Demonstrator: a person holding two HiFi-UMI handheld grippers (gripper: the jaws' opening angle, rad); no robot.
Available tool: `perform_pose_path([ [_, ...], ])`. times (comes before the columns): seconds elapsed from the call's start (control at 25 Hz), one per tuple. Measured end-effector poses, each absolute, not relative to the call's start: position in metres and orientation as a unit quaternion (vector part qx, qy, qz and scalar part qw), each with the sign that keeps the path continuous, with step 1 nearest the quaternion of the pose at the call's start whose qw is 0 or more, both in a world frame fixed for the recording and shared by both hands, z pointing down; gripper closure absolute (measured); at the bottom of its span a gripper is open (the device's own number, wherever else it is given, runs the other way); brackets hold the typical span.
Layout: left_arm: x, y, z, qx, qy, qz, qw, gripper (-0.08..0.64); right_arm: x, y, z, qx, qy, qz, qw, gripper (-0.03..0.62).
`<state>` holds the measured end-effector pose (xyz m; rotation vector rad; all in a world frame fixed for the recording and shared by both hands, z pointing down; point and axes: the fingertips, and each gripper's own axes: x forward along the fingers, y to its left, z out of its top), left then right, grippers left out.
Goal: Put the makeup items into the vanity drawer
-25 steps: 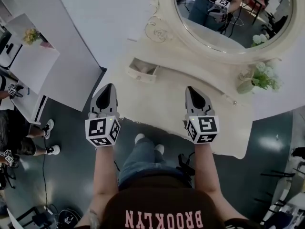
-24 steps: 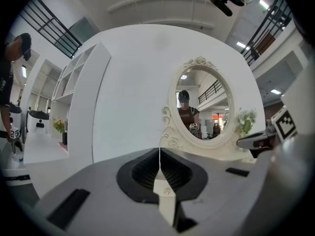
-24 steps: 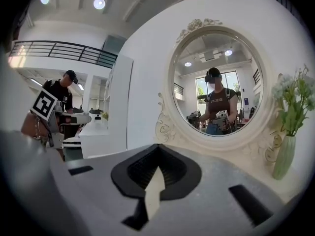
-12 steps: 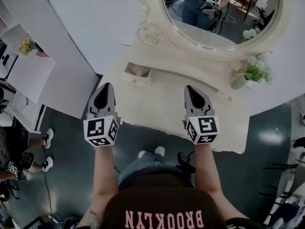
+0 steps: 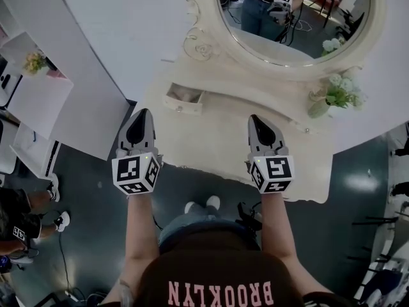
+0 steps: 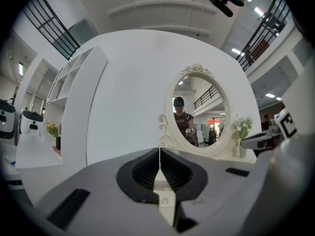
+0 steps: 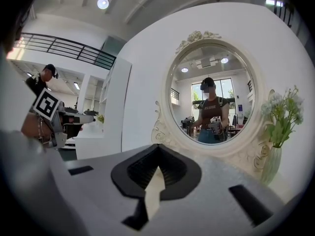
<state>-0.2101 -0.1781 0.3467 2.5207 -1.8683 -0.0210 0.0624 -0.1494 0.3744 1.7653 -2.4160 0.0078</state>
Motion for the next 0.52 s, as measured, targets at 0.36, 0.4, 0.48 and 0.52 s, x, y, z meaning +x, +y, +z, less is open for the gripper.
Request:
perform_pose_path([
  [0.36, -0.211, -0.173, 0.346, 0.805, -0.594, -0.01, 0.001, 0.554, 0.063, -0.142, 0.373, 0.592, -0.802, 0.0, 0.074, 0.594],
  [0.4, -0.211, -0.172, 0.346, 0.805, -0.594, -0.01, 0.001, 0.554, 0.064, -0.141, 0.372, 0.593, -0.802, 0.0, 0.074, 0.594],
  [0.48, -0.21, -0.171, 0.346, 0.805, -0.593, -0.011, 0.001, 0.554, 0.064, -0.139, 0.372, 0.593, -0.802, 0.0, 0.073, 0.594],
  [0.52, -0.21, -0.17, 0.345, 0.805, -0.593, -0.011, 0.001, 0.554, 0.065, -0.138, 0.372, 0.594, -0.802, 0.0, 0.073, 0.594],
])
